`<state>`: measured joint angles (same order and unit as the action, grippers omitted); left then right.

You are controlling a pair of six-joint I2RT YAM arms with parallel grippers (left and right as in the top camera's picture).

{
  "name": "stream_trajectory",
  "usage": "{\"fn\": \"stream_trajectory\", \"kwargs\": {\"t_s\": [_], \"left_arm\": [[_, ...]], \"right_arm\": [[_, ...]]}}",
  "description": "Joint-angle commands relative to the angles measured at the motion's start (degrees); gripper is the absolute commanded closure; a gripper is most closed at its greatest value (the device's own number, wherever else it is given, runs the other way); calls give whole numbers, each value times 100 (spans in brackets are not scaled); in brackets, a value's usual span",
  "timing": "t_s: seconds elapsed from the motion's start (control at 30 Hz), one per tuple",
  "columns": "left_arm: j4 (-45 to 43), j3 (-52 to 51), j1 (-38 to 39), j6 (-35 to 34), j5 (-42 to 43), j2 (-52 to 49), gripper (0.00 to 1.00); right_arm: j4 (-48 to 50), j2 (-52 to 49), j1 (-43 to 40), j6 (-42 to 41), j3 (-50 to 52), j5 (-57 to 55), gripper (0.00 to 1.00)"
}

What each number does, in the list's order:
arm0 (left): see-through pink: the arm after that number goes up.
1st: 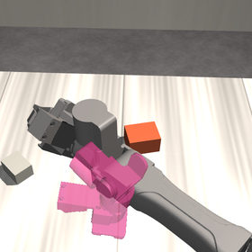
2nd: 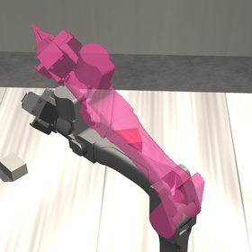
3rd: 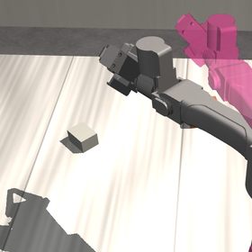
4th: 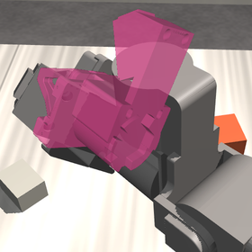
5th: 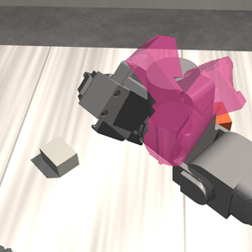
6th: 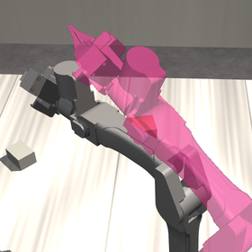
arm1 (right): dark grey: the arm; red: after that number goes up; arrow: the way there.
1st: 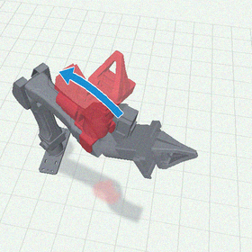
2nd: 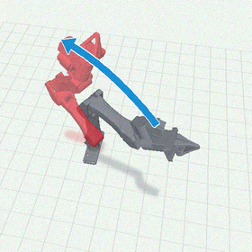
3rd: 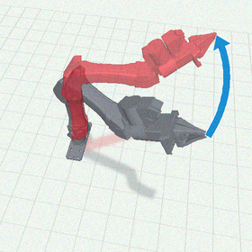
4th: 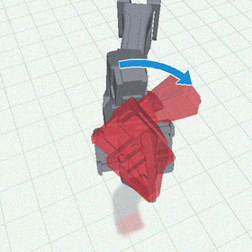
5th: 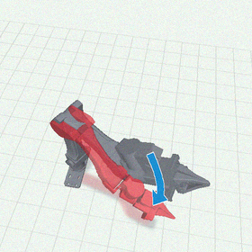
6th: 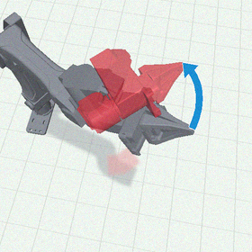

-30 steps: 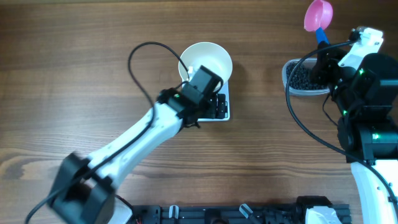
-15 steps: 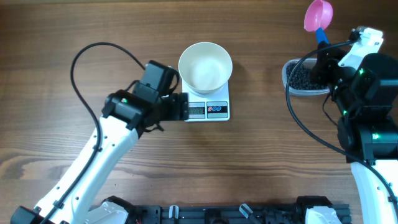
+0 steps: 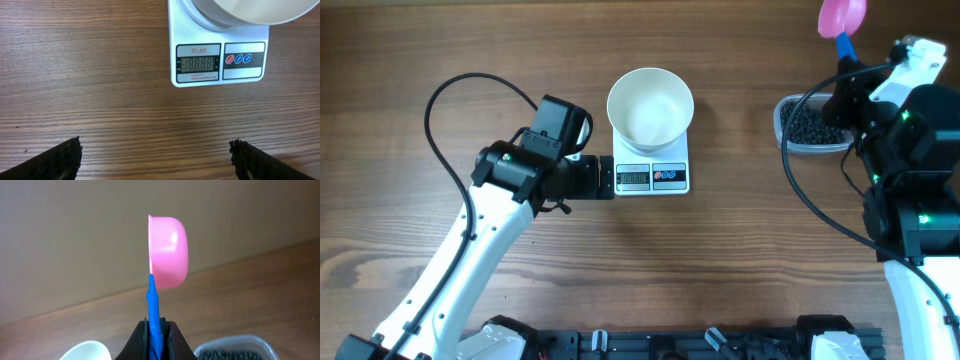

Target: Scoop item into bowl and weigh 150g on scale

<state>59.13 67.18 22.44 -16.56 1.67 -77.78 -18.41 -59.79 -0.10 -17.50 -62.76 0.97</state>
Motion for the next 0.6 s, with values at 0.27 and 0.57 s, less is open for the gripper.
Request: {"fn": "stream_trajectory", "kwargs": {"t_s": [0.27,0.57], "left_arm": [[-13,57,-22,116,87,52,0],[-13,57,-22,116,87,52,0]], "right_arm": [[935,0,-52,35,-142,-439,96],[844,94,-133,-654,-142,-791,96]]}}
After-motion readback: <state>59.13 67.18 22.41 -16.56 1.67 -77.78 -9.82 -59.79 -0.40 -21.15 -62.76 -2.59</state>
